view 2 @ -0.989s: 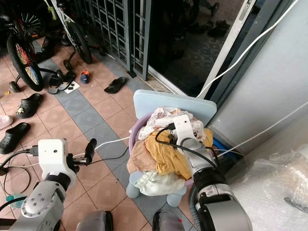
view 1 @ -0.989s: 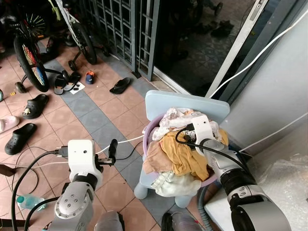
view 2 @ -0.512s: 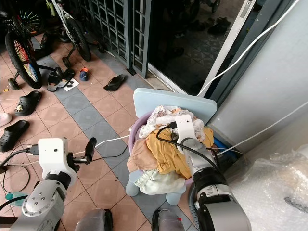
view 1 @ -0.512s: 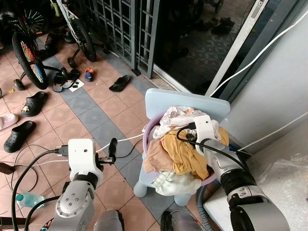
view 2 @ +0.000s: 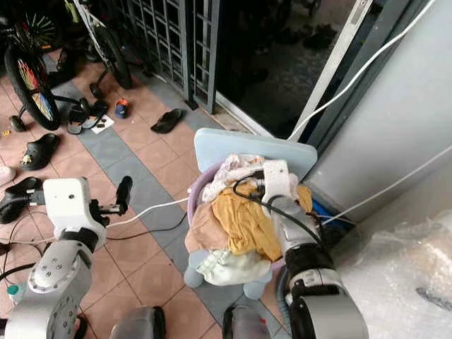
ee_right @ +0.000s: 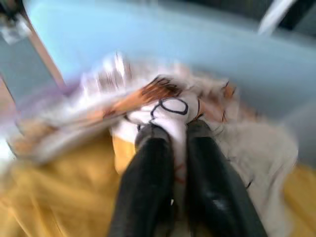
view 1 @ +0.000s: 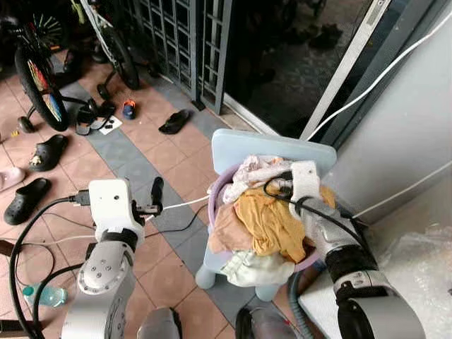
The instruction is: Clothes washing
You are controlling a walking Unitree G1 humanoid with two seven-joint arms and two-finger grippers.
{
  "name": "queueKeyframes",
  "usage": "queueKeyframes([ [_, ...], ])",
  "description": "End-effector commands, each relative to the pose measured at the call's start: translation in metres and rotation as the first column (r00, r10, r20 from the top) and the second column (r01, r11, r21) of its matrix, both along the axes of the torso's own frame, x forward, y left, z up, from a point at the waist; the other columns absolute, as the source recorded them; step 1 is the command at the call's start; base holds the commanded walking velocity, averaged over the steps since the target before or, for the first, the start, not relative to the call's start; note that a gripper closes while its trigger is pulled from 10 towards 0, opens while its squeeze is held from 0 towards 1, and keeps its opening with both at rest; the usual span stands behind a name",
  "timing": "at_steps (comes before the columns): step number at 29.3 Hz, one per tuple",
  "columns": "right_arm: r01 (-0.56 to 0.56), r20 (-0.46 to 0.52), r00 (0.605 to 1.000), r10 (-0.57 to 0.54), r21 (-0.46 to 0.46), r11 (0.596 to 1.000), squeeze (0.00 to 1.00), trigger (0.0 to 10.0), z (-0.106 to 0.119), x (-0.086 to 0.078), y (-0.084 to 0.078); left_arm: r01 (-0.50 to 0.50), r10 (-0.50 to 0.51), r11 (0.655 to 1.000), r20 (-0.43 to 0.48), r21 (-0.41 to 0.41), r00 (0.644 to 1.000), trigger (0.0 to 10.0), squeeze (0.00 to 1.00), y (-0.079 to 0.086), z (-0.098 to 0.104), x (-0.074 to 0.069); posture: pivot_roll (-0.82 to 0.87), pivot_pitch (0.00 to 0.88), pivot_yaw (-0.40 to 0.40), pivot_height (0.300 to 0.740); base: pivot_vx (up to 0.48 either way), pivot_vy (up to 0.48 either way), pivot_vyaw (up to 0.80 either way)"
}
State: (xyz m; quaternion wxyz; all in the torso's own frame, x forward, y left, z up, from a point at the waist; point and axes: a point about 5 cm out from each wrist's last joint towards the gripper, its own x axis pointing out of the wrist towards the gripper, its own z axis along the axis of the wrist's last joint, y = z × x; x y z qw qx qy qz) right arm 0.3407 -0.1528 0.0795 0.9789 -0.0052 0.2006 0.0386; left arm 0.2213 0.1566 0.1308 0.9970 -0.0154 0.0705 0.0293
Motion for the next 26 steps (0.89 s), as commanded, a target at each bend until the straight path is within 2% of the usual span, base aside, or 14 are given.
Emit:
queueKeyframes([
  [1,0.005,0.069,0.998,-0.008,0.041,0.999,0.0,0.0,0.011,0.0,-0.001,-0.002,0.002,1.0,-0.022,-0.004,1.0,10.0,0.0,-0.001,-0.006,-0.001,0.04,0.087,-0.058,0.74,0.0,0.0,0.0],
  [4,-0.05,0.231,0.973,0.018,0.137,0.989,0.0,0.0,0.04,-0.007,0.007,0.031,-0.031,0.999,-0.022,-0.022,0.999,10.0,0.0,-0.01,-0.008,0.004,0.02,0.077,-0.04,0.74,0.0,0.0,0.0],
  [7,-0.097,0.311,0.95,0.022,0.228,0.969,0.0,0.0,0.061,-0.017,0.013,0.032,-0.033,0.999,-0.014,-0.022,0.999,10.0,0.0,-0.011,-0.008,0.008,0.02,0.047,-0.033,0.74,0.0,0.0,0.0],
  [11,-0.157,0.352,0.935,0.043,0.302,0.94,0.0,0.0,0.074,-0.026,0.017,0.031,-0.032,0.999,-0.012,-0.018,0.999,10.0,0.0,-0.01,-0.008,0.01,0.02,0.032,-0.024,0.74,0.0,0.0,0.0],
  [12,-0.2,0.365,0.929,0.067,0.34,0.919,0.0,0.0,0.079,-0.033,0.019,0.038,-0.038,0.999,-0.012,-0.015,0.999,10.0,0.0,-0.01,-0.008,0.012,0.02,0.024,-0.017,0.74,0.0,0.0,0.0],
  [13,-0.278,0.381,0.917,0.119,0.393,0.876,0.0,0.0,0.086,-0.048,0.02,0.055,-0.055,0.998,-0.008,-0.002,0.998,10.0,0.0,-0.01,-0.009,0.013,0.01,0.019,-0.013,0.74,0.0,0.0,0.0],
  [14,-0.278,0.381,0.917,0.119,0.393,0.876,0.0,0.0,0.086,-0.048,0.02,0.055,-0.055,0.998,-0.008,-0.002,0.998,10.0,0.0,-0.01,-0.009,0.013,0.01,0.019,-0.013,0.74,0.0,0.0,0.0],
  [15,-0.329,0.377,0.91,0.172,0.404,0.853,0.0,0.0,0.083,-0.061,0.015,0.064,-0.064,0.998,-0.009,0.003,0.998,10.0,0.0,-0.01,-0.009,0.015,0.01,0.014,-0.006,0.74,0.0,0.0,0.0],
  [18,-0.327,0.337,0.921,0.194,0.4,0.856,0.0,0.0,0.073,-0.074,0.003,0.066,-0.066,0.998,-0.008,0.003,0.998,10.0,0.0,-0.009,-0.009,0.016,0.01,0.013,-0.003,0.74,0.0,0.0,0.0],
  [19,-0.313,0.294,0.935,0.201,0.408,0.858,0.0,0.0,0.063,-0.084,-0.01,0.066,-0.066,0.998,-0.008,0.005,0.998,10.0,0.0,-0.008,-0.009,0.017,0.01,0.013,0.001,0.74,0.0,0.0,0.0],
  [21,-0.312,0.255,0.942,0.221,0.415,0.855,0.0,0.0,0.057,-0.093,-0.019,0.067,-0.067,0.998,-0.008,0.006,0.998,10.0,0.0,-0.008,-0.009,0.017,0.01,0.014,0.004,0.74,0.0,0.0,0.0],
  [23,-0.39,0.217,0.921,0.325,0.461,0.797,0.0,0.0,0.054,-0.11,-0.025,0.073,-0.073,0.997,-0.01,0.008,0.997,10.0,0.0,-0.008,-0.009,0.017,0.0,0.016,0.011,0.74,0.0,0.0,0.0],
  [24,-0.39,0.217,0.921,0.325,0.461,0.797,0.0,0.0,0.054,-0.11,-0.025,0.073,-0.073,0.997,-0.01,0.008,0.997,10.0,0.0,-0.008,-0.009,0.017,0.0,0.016,0.011,0.74,0.0,0.0,0.0],
  [26,-0.484,0.15,0.871,0.467,0.422,0.767,0.0,0.0,0.046,-0.131,-0.03,0.086,-0.085,0.996,-0.015,0.009,0.996,10.0,0.0,-0.009,-0.011,0.017,0.0,0.016,0.018,0.74,0.0,0.0,0.0],
])
